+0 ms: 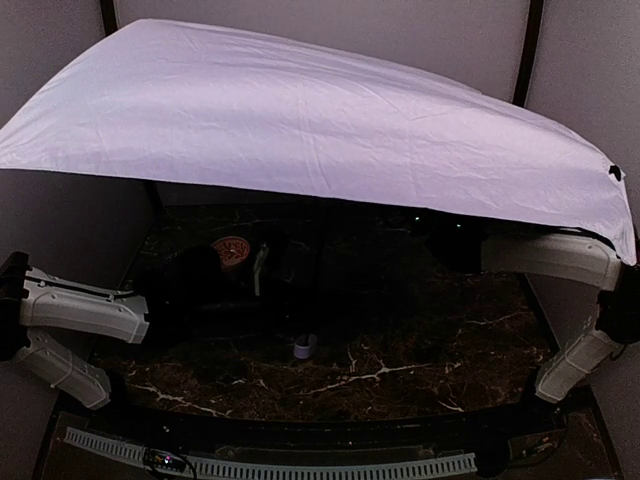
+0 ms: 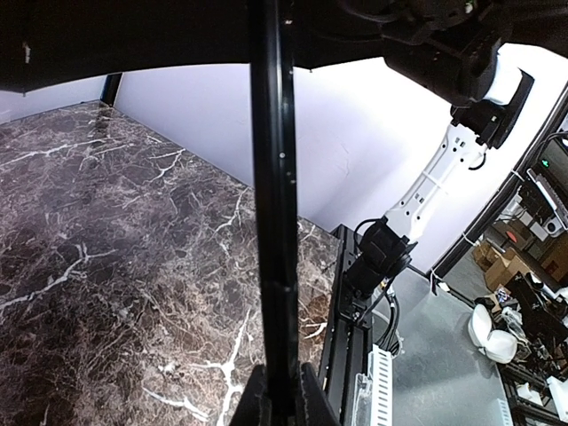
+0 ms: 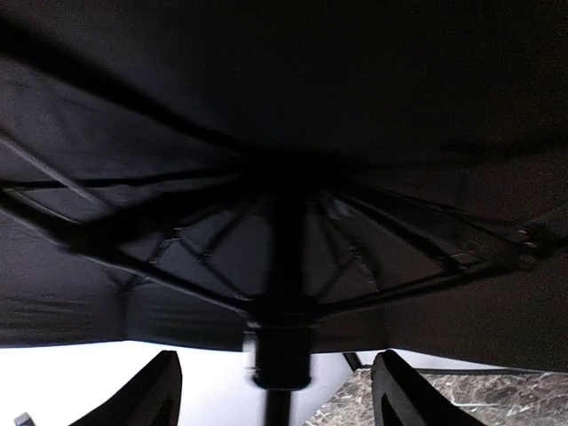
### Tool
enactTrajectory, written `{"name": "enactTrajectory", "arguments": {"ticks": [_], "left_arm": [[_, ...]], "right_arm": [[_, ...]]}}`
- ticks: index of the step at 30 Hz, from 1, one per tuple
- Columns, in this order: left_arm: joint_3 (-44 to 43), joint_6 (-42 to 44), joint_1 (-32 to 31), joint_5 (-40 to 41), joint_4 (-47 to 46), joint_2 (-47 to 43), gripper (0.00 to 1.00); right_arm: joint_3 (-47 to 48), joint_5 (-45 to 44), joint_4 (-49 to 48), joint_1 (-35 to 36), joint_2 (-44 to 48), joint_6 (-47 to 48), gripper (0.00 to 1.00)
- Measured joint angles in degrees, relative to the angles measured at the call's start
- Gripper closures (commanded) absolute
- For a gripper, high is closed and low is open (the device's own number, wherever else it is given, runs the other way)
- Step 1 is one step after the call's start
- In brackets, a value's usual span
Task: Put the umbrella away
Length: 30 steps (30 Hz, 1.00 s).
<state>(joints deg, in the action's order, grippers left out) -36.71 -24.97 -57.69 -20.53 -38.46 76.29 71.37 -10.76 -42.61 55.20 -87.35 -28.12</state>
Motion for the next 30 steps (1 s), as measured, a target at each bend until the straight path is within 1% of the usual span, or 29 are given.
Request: {"name": "enactTrajectory", "arguments": {"ticks": [5,7,10,12,14,19,21,23,29,30], "left_arm": [[0.0,0.0,-0.4,0.0,-1.2,0.6,1.00],[0.0,0.2,-0.5,0.0,-1.3,0.7,1.00],[0.0,0.3,-0.5,0.0,-1.5,0.8,1.00],[0.0,0.3,-0.5,0.0,-1.7,0.8,1.00],[0.0,0.3,-0.5,0.1,-1.7,0.8,1.00],[0.0,-0.3,-0.5,0.1,-1.7,1.0,1.00],[0.0,-0.5,-0.5,0.2,-1.7,1.0,1.00],[0.0,-0.7,-0.3,1.2,-2.7,1.0,1.00],[0.1,-0.3,-0.1,2.1,-3.0,1.0,1.00],[0.1,-0.2,-0.1,2.3,-3.0,0.9,1.00]], "right_arm": [[0.0,-0.9,-1.3,-0.5,-1.1,-0.7,0.44],[0.0,-1.3,-2.2,-0.7,-1.4,-1.0,0.45],[0.0,-2.0,-3.3,-1.1,-1.8,-1.3,0.42],[0.0,-2.2,-4.1,-1.4,-2.2,-1.3,0.46],[0.0,-2.2,-4.7,-1.5,-2.5,-1.3,0.53],[0.0,-1.9,-5.8,-1.7,-3.0,-1.4,0.79],[0.0,-1.9,-6.1,-1.8,-3.0,-1.6,0.92],[0.0,-1.6,-5.4,-1.8,-3.1,-1.8,1.00],[-0.1,-1.0,-5.2,-1.7,-3.1,-2.6,1.00],[-0.1,-0.9,-4.9,-1.7,-3.1,-2.6,0.98]]}}
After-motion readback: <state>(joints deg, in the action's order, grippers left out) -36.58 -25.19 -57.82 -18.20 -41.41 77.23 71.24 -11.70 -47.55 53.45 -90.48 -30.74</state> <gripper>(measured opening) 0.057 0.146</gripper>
